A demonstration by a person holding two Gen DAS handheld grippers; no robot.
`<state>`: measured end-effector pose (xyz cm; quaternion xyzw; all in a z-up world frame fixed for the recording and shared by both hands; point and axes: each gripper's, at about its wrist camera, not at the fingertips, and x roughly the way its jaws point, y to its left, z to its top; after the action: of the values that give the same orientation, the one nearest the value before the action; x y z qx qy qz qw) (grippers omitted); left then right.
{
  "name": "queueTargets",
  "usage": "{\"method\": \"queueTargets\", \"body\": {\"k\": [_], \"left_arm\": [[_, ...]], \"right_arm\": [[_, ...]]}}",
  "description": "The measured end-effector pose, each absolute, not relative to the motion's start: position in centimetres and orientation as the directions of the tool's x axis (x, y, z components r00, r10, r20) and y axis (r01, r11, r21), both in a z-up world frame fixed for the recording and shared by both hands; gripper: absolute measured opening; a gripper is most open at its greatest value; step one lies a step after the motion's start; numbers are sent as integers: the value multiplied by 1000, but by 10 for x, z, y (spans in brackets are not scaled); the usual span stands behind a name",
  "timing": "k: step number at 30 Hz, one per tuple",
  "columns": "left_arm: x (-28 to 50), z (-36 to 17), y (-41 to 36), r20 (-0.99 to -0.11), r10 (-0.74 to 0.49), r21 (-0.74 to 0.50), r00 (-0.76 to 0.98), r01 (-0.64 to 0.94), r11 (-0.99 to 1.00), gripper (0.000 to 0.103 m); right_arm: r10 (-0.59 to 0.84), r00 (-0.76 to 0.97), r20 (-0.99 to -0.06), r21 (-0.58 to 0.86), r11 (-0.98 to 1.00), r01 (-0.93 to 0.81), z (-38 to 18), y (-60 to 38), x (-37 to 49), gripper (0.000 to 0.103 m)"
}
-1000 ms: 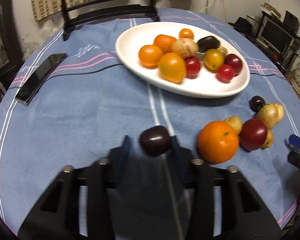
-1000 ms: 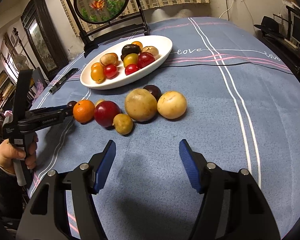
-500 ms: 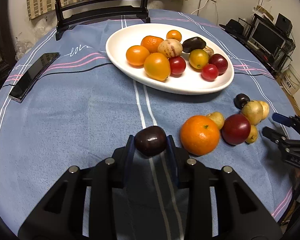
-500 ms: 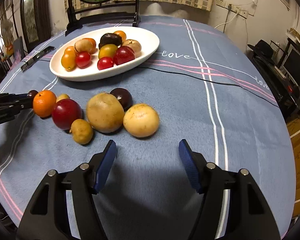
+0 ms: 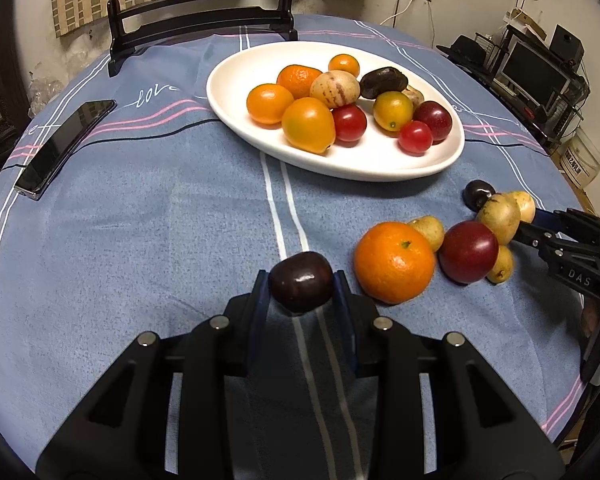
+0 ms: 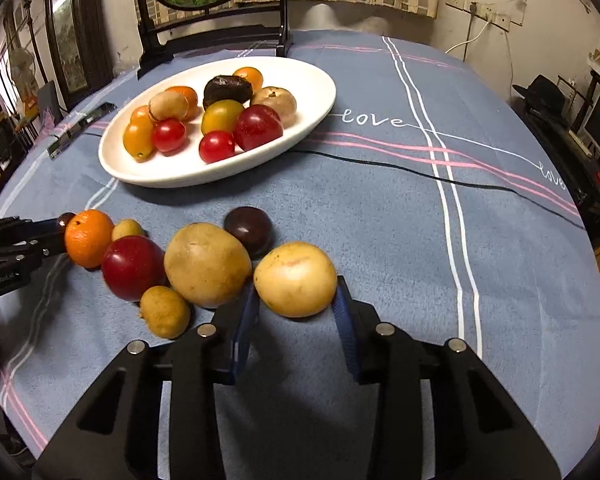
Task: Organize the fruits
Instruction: 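Carry the plum and potato onto the white plate and open both tools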
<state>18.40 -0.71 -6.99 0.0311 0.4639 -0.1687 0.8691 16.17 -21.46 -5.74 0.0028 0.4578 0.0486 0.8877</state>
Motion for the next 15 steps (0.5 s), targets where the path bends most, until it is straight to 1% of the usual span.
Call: {"method": "queueTargets", "body": {"k": [7,15], "left_arm": [[175,-51,-2,-794,-271,-99,543,325,941,32],[172,-16,-8,-754,-302,-94,584,359,929,32]], "right_arm": [[78,641,-763,59,997,-51,-30,-226,136,38],[114,718,-687,68,993,-92,14,-219,125,38]]}}
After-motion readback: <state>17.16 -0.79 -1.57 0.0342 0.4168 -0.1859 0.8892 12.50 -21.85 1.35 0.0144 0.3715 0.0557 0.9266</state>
